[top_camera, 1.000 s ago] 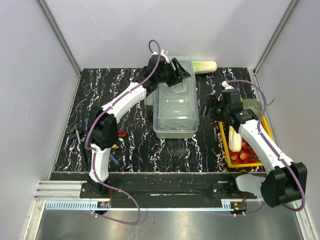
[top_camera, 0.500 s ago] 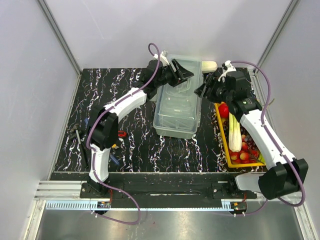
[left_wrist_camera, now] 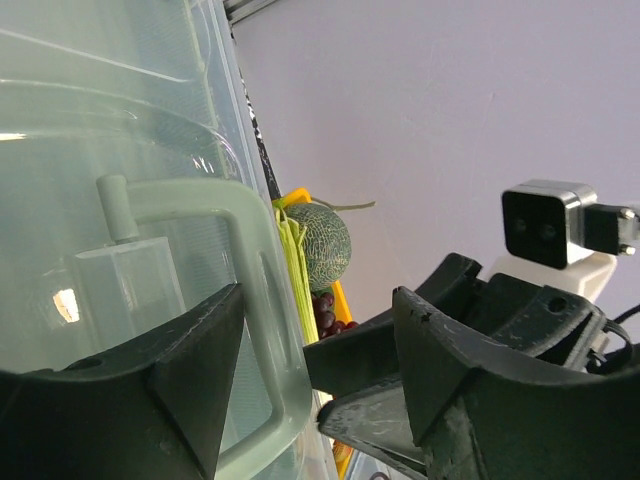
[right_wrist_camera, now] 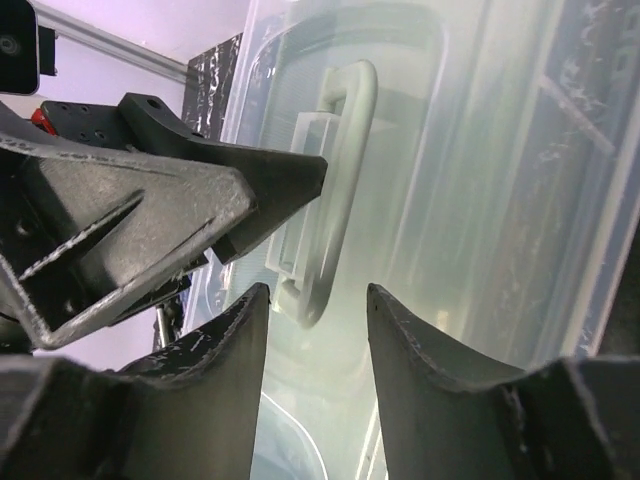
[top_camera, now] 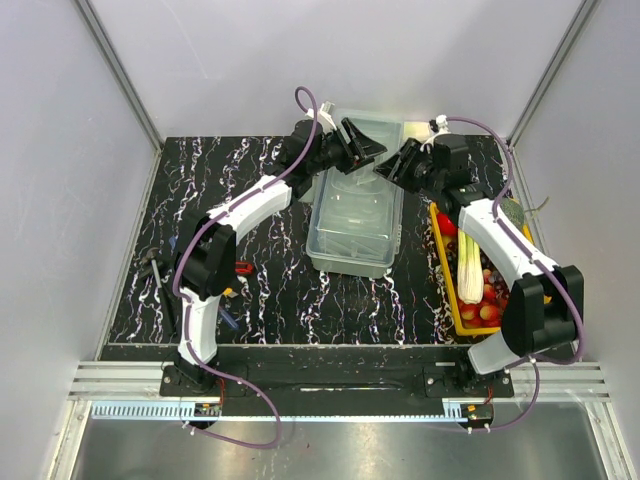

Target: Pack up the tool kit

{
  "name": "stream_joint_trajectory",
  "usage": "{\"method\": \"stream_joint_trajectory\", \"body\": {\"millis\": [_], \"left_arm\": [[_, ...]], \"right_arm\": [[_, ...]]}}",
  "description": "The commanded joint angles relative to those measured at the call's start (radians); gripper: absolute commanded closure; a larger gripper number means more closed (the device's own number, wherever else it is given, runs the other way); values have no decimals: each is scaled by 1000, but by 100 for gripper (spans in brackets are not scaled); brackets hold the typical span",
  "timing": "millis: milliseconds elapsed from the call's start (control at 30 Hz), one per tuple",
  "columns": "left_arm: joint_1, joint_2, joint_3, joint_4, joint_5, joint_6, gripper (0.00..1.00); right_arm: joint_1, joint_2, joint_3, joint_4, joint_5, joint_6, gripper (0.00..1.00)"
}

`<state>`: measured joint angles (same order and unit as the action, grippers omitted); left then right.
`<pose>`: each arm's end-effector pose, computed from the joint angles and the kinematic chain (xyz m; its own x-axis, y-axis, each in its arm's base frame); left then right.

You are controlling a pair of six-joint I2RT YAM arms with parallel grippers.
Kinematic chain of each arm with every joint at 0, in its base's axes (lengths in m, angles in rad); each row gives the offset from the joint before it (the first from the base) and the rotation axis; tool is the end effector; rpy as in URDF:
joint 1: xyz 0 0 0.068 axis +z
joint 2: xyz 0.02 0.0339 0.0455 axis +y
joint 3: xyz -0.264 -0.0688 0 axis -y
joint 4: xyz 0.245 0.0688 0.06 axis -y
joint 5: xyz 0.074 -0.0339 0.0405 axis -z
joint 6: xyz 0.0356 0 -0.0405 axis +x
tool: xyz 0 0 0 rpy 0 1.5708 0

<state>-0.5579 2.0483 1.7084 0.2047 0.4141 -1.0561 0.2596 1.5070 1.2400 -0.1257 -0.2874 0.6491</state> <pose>0.4148 -0.2758 0.3085 -0.7726 -0.4572 -0.4406 0.3056 0.3405 -0.8892 0.3407 0.1009 0.3288 -0.5964 0.4414 -0.6704 -0.1742 0.7442 0.6449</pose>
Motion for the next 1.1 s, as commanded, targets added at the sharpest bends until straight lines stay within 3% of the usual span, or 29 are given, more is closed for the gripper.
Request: {"method": "stream_joint_trajectory", "body": {"millis": [0, 167, 300, 500, 633, 700, 800, 900, 1067], "left_arm": [[-17, 9, 0, 30, 68, -22, 36], [-16, -3, 7, -4, 49, 2, 36], [-16, -45, 48, -197, -78, 123, 37], [-13, -105, 54, -301, -190, 223, 36], [-10, -160, 53, -356, -253, 283, 30], [-5, -197, 42, -384, -297, 318, 22], [13, -267, 7, -424, -377, 363, 1], [53, -353, -71, -421, -408, 384, 1], [151, -497, -281, -386, -370, 344, 1]], "right_arm": [[10, 53, 19, 95, -36, 35, 51], [10, 81, 33, 98, -55, 38, 59], [10, 84, 26, 98, -61, 35, 63], [9, 107, 30, 115, -70, 44, 63], [10, 127, 35, 117, -84, 61, 64], [10, 131, 38, 116, -91, 67, 66], [10, 133, 38, 118, -105, 75, 74], [10, 133, 56, 115, -128, 72, 99], [9, 144, 111, 98, -226, 38, 100]]}}
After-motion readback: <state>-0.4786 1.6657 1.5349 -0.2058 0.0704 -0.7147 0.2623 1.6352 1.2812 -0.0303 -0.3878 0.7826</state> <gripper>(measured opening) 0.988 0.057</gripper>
